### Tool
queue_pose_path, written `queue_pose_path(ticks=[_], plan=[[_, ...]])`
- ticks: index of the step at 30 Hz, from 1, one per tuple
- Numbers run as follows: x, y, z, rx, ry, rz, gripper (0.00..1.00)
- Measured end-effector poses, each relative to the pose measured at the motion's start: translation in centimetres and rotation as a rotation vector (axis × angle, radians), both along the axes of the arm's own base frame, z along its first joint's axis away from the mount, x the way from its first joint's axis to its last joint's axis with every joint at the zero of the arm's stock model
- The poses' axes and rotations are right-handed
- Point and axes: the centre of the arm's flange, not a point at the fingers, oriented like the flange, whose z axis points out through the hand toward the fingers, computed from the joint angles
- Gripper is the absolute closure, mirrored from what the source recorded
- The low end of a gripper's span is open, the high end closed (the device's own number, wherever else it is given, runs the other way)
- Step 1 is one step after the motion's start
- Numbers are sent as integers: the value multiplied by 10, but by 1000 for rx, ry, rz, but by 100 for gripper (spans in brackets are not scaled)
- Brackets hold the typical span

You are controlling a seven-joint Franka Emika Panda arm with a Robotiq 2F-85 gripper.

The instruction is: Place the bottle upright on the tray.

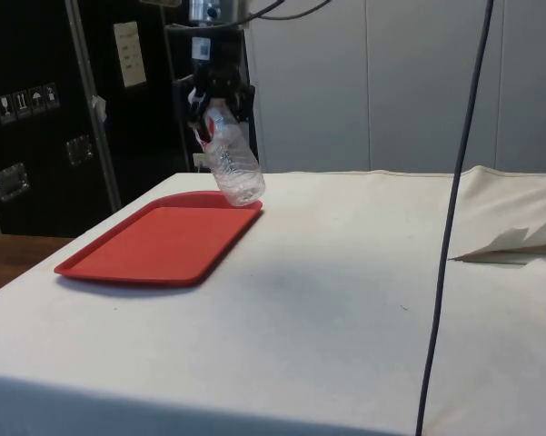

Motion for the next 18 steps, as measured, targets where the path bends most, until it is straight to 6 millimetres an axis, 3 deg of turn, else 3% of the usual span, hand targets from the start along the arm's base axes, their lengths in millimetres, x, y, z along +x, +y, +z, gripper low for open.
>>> queue_pose_path(ticks=[18], plan=[[8,0,3,-34,-69,92,100]])
